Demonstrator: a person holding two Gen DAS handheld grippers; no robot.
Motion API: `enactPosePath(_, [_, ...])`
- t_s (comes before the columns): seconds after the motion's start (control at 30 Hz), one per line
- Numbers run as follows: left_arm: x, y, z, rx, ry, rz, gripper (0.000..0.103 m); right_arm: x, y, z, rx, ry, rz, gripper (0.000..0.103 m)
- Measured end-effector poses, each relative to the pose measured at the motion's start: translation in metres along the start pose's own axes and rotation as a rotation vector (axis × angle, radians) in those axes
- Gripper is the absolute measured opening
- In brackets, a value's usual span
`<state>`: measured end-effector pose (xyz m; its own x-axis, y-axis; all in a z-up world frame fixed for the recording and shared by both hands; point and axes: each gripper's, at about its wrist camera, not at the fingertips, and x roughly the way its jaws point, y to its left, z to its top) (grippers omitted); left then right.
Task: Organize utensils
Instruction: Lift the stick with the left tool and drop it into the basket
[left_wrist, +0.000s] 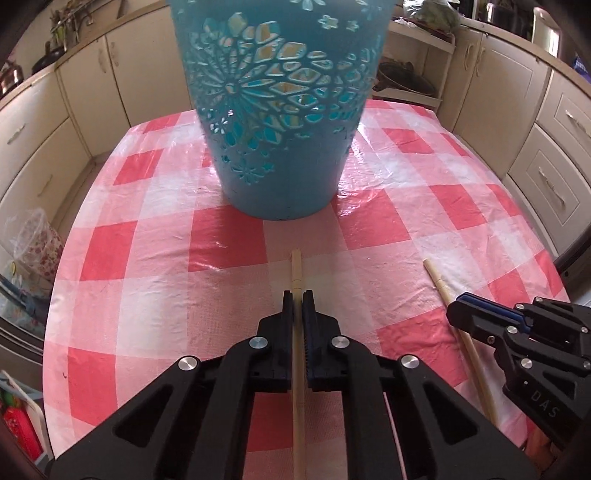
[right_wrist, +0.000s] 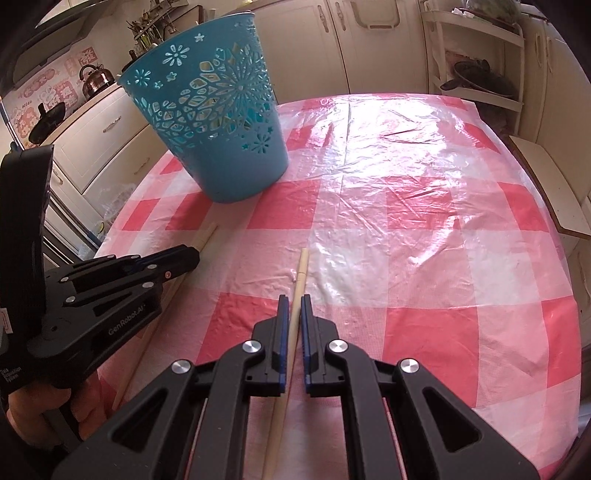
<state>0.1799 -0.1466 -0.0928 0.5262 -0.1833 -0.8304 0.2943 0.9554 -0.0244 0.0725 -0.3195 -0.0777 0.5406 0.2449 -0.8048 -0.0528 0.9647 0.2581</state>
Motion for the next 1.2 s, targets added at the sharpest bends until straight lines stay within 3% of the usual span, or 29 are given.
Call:
enactPosePath(0.17, [-0.031,0.016,-0.002,-0.041,-0.064,-0.061,0.005,0.001,0.001,0.0,-0.007,-0.002,-0.004,0.008])
enactPosePath(0.4, [-0.106,0.034,0.013,-0.086,-0.228,-0.195,0.005,0.001,0.003,0.0,-0.016,-0.009,-0.011,0.008])
enactPosePath(0.57, [-0.152,0.044,0.05,-0.125,-0.375,-0.243,0.005,0.001,0.003,0.0,-0.016,-0.011,-0.012,0.008])
enactPosePath(0.73, [-0.182,0.045,0.105,-0.147,-0.532,-0.24,0.005,0.001,0.003,-0.001,-0.008,-0.011,-0.001,0.008])
enactPosePath(1.0, [-0.172,0.041,0.184,-0.196,-0.731,-0.179,0.005,0.0,-0.004,0.001,0.011,-0.008,0.027,0.008])
enactPosePath(1.2, [-0.132,0.046,0.206,-0.251,-0.781,-0.112,0.005,0.001,-0.006,0.002,0.029,-0.005,0.043,0.008])
